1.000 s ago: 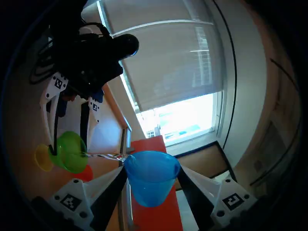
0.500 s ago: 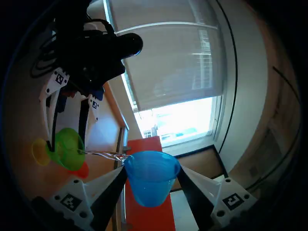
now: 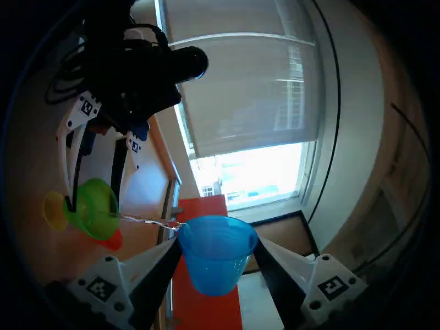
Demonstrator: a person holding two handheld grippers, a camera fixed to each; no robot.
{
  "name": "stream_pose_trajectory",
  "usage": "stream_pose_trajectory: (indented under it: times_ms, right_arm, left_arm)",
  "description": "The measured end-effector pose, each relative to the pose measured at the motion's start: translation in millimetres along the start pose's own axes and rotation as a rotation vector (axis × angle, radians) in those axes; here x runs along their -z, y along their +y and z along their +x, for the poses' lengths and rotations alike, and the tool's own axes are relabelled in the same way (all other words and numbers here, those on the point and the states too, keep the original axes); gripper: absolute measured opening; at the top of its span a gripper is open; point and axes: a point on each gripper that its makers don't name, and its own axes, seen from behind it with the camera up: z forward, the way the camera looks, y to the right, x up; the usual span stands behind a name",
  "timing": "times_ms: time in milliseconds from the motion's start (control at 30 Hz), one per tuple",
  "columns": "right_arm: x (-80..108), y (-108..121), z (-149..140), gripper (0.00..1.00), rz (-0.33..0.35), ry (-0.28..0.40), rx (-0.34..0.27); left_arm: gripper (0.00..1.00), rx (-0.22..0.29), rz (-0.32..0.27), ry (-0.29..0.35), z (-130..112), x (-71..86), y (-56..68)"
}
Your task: Pour water
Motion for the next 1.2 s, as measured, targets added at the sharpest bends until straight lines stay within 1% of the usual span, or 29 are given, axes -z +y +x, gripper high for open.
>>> stream_pose_trajectory:
  times_ms: [300,700,1000,1200]
  right_arm:
    - [-0.1,3.9,1.2,0.91,-0.008,0.003,0.033]
    - [-1.2,8.8,2.9,0.91,-0.018,0.000,0.092]
    - [-1.8,10.4,4.4,0.91,-0.024,0.002,0.121]
    - [-2.8,11.8,6.8,0.91,-0.027,0.002,0.156]
  left_arm:
    - [0.89,0.002,-0.002,0.003,0.5,-1.1,0.4]
    - [0.89,0.003,-0.002,0.006,1.1,-2.9,1.7]
    - [0.89,0.001,-0.003,0.006,0.9,-3.6,1.1]
    - [0.89,0.002,-0.003,0.006,0.7,-3.3,0.2]
